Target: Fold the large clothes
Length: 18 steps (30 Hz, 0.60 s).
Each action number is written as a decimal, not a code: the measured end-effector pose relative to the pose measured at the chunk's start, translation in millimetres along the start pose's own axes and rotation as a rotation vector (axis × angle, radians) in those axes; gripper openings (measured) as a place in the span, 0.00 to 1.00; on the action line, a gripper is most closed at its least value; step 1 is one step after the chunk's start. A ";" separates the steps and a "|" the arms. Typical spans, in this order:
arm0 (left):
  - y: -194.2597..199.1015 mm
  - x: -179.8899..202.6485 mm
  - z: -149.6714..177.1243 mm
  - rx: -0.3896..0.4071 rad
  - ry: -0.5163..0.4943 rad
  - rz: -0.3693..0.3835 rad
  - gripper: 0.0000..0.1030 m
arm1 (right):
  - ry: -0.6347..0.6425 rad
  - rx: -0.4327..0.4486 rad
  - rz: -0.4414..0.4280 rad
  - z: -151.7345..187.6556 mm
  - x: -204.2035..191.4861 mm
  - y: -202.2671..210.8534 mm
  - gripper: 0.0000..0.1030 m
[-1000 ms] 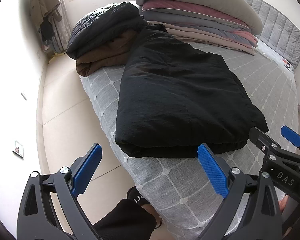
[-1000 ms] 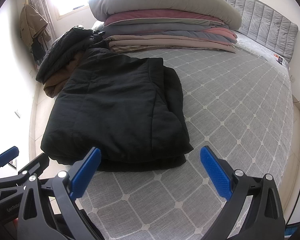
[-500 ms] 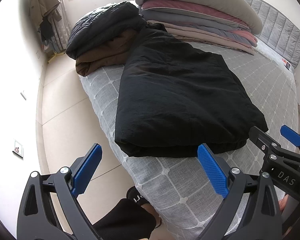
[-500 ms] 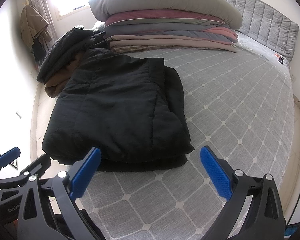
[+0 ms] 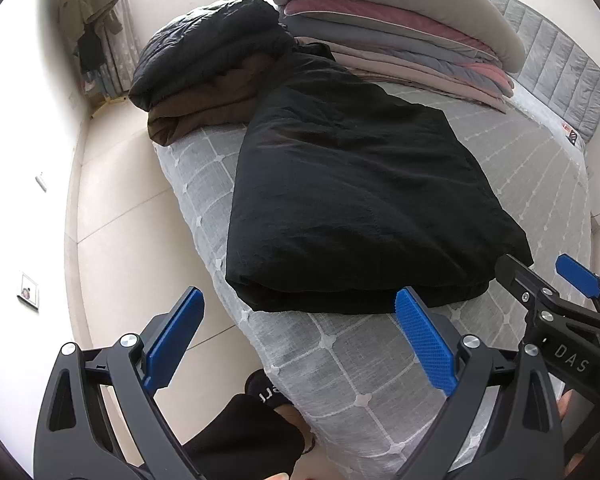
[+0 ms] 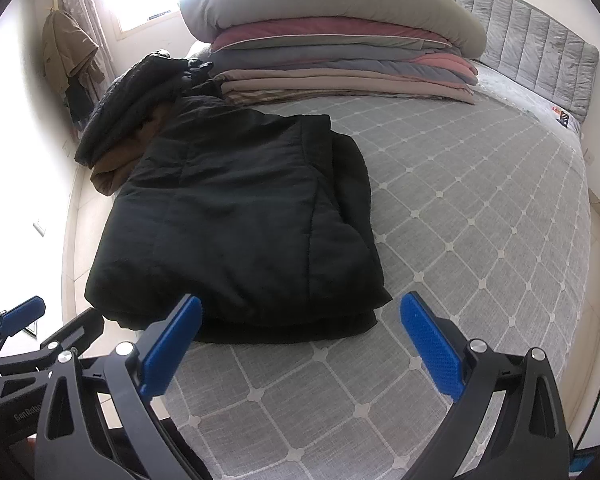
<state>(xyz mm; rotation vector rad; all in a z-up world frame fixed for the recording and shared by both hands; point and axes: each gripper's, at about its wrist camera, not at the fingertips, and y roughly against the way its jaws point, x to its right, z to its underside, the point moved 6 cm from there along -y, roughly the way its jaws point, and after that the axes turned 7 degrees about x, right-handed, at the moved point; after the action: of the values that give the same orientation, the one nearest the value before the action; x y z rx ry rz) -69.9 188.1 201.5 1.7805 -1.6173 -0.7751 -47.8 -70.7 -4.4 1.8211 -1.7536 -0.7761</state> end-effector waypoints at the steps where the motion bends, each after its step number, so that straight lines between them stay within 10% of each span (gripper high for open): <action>1: 0.0 0.1 0.1 0.000 0.000 0.000 0.90 | -0.001 0.000 0.000 0.0 0.1 0.4 0.93; 18: -1.5 -0.5 3.6 -0.012 0.008 0.004 0.90 | -0.008 -0.006 -0.010 2.4 1.5 -1.0 0.93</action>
<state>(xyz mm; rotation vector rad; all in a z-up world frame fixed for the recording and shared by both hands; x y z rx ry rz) -71.8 188.5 198.0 1.7695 -1.6072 -0.7726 -48.8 -72.0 -6.9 1.8262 -1.7466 -0.7932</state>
